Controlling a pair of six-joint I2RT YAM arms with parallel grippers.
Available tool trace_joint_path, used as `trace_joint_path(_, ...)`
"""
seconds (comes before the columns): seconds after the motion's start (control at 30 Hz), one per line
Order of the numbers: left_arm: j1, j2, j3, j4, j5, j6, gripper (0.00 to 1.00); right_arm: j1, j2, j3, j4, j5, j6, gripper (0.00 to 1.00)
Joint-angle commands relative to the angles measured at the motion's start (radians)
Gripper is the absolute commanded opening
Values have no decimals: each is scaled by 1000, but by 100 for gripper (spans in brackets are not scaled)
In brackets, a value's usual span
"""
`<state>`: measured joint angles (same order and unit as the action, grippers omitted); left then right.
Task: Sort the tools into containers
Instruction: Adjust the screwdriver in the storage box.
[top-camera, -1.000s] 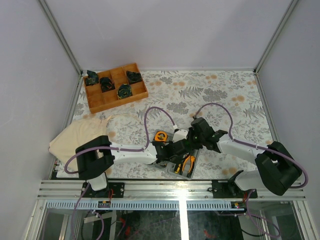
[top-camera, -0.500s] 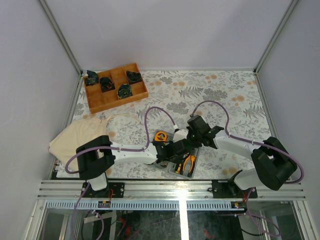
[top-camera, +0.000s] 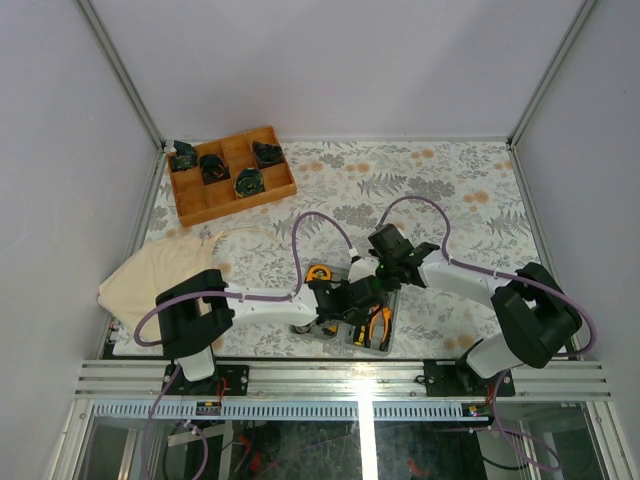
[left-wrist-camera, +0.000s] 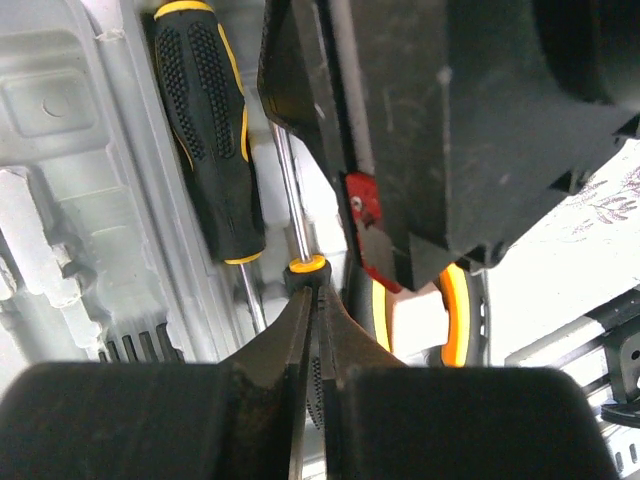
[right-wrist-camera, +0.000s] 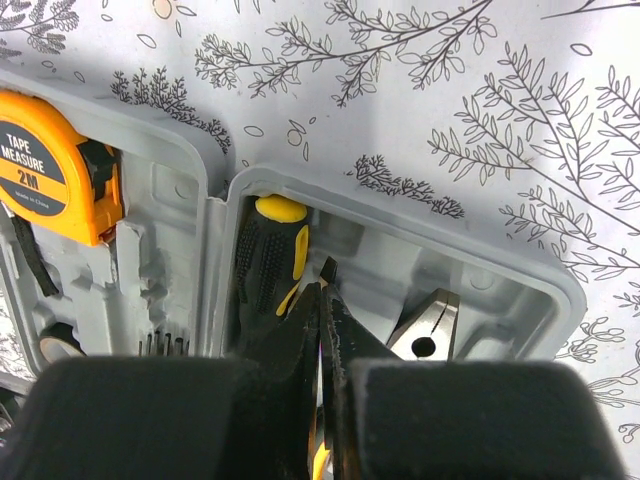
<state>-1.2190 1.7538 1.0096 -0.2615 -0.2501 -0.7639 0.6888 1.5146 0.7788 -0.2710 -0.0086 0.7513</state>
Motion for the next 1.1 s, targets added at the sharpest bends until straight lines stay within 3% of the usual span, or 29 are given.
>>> trace_joint_path(0.0,-8,165,-70,-137,135,18,0,32,129,-50,-10,33,6,0)
trace_joint_path(0.23,-7,200,-74,-144,169,17,0,34,127,-87,8,35,21,0)
trace_joint_path(0.47,-8,123,-99,-105,159,15,0,33,-57,-74,4,67,16,1)
trace_joint_path(0.7,9,40,-16,-123,107,39,0,32,-194,-27,51,32,-6,11)
trace_joint_path(0.87,20,19,53,-127,105,52,7,33,-287,-34,22,115,-1,21)
trace_joint_path(1.07,28,-52,94,-101,103,72,23,32,-399,-95,-29,185,9,23)
